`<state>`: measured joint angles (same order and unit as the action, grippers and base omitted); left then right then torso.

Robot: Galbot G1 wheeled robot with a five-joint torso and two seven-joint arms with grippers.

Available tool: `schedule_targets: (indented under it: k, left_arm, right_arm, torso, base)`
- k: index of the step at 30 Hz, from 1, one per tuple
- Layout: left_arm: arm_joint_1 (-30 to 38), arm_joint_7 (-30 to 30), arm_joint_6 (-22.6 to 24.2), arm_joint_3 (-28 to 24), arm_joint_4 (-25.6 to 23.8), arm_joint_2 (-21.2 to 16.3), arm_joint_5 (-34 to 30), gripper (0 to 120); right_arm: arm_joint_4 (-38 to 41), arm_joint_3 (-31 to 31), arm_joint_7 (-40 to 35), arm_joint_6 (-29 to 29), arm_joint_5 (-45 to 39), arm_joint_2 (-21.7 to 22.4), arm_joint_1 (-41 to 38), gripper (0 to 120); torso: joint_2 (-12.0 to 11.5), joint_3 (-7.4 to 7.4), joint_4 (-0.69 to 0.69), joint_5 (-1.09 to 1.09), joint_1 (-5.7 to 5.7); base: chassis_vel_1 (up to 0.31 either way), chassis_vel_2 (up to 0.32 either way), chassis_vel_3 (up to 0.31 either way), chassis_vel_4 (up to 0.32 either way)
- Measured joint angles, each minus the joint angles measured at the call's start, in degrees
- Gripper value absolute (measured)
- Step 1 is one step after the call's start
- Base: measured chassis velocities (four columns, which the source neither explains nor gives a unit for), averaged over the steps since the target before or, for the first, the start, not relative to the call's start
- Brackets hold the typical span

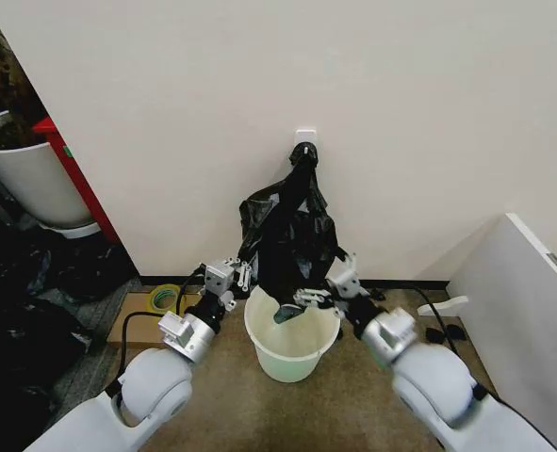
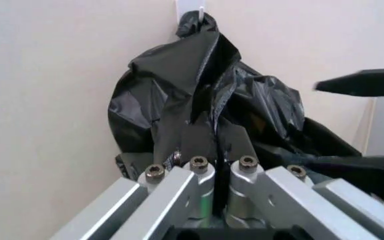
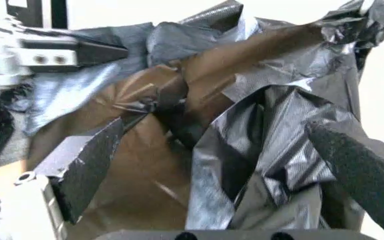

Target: Place the garbage bag over the trash bin.

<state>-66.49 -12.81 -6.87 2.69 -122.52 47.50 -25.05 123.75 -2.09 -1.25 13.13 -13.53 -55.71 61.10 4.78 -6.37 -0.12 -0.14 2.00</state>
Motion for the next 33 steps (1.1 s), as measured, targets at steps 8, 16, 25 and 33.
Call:
schedule_targets:
  k: [8,16,25,33]
  left_arm:
    - [-0.8,0.0,-0.1,0.6,-0.5,0.1,0.0,0]
    - [-0.4,0.0,-0.2,0.6,-0.7,0.2,-0.1,0]
    - [-1.5,0.0,-0.4,0.4,-0.7,0.6,0.3,0]
    - [-2.2,0.0,-0.7,0.9,-1.2,0.3,0.4,0]
  right_arm:
    - [-2.9,5.0,-1.0,3.5,5.1,-0.1,-5.3,85]
    - [-4.6,6.9,-2.2,8.4,11.2,-0.8,-7.4,77]
    - [-4.4,8.3,-4.5,12.8,11.5,-0.8,-9.5,46]
    - [-3.7,9.2,-4.9,16.2,12.6,-0.4,-10.2,14]
  torso:
    - [0.0,0.0,-0.01,-0.01,0.0]
    - [0.0,0.0,-0.01,0.0,0.0]
    - [0.0,0.01,-0.01,0.0,0.0]
    - [0.0,0.01,-0.01,0.0,0.0]
  base:
    - [0.0,0.0,0.0,0.0]
    - [0.0,0.0,0.0,0.0]
    - [0.0,0.0,0.0,0.0]
    - [0.0,0.0,0.0,0.0]
